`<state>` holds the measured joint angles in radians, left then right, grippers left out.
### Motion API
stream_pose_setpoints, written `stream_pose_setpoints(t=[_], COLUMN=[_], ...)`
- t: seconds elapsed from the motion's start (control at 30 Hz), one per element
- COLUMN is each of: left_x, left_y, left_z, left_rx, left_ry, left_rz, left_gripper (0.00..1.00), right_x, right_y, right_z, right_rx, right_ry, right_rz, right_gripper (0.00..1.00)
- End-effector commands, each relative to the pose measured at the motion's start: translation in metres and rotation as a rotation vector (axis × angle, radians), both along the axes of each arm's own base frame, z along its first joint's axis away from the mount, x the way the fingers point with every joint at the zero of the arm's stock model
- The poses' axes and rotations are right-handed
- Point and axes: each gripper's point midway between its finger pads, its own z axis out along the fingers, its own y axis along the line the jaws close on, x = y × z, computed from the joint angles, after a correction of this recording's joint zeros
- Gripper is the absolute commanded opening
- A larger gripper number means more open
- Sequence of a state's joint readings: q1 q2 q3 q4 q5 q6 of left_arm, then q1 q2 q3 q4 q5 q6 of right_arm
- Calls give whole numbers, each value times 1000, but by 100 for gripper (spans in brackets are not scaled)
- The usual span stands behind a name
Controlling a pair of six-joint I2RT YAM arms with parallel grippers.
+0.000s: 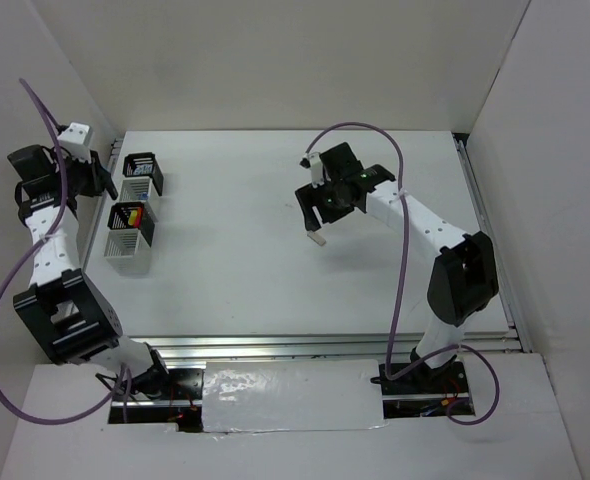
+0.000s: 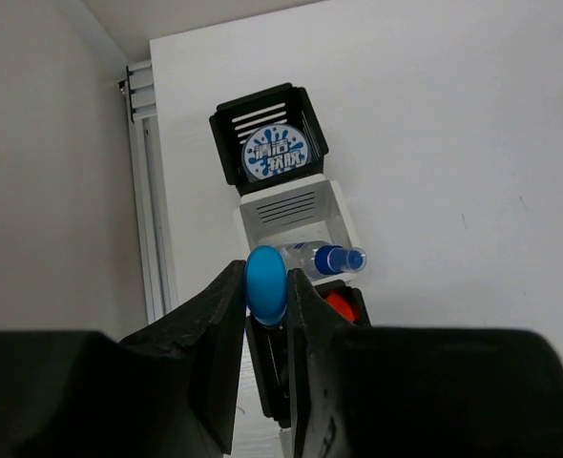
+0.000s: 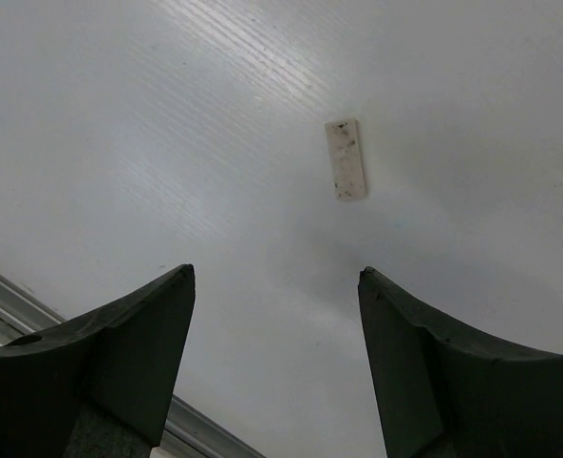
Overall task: Sort the stationery into containers
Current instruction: Place the stationery into the container
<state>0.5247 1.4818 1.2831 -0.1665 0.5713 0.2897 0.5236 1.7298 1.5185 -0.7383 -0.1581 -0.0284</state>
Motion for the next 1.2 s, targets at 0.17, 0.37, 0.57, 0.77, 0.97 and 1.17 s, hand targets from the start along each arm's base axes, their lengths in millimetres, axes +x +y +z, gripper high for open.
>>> stream_pose_setpoints(t=[0.17, 0.37, 0.57, 0.77, 0.97, 1.17], left_x=[21, 22, 13, 2, -10, -16], left_y=[17, 18, 12, 6, 2, 1], left_z=[-11, -34, -43, -24, 2, -11], left_rx=[8, -27, -41, -42, -10, -36], left_ry=[-1, 48, 64, 19, -73, -14], left_rz=[-70, -67, -77, -92, -98, -91], left_gripper=[3, 5, 5, 5, 5, 5], right_x=[14, 19, 27, 28, 29, 35], right_y=[-2, -4, -3, -3, -6, -11], right_z=[-1, -13, -22, -30, -33, -36], right_rx=[28, 14, 8, 3, -5, -34], right_ry=[18, 43, 54, 64, 56, 49], right_rz=[-40, -44, -50, -56, -66, -89], right_gripper=[73, 71, 68, 67, 67, 65])
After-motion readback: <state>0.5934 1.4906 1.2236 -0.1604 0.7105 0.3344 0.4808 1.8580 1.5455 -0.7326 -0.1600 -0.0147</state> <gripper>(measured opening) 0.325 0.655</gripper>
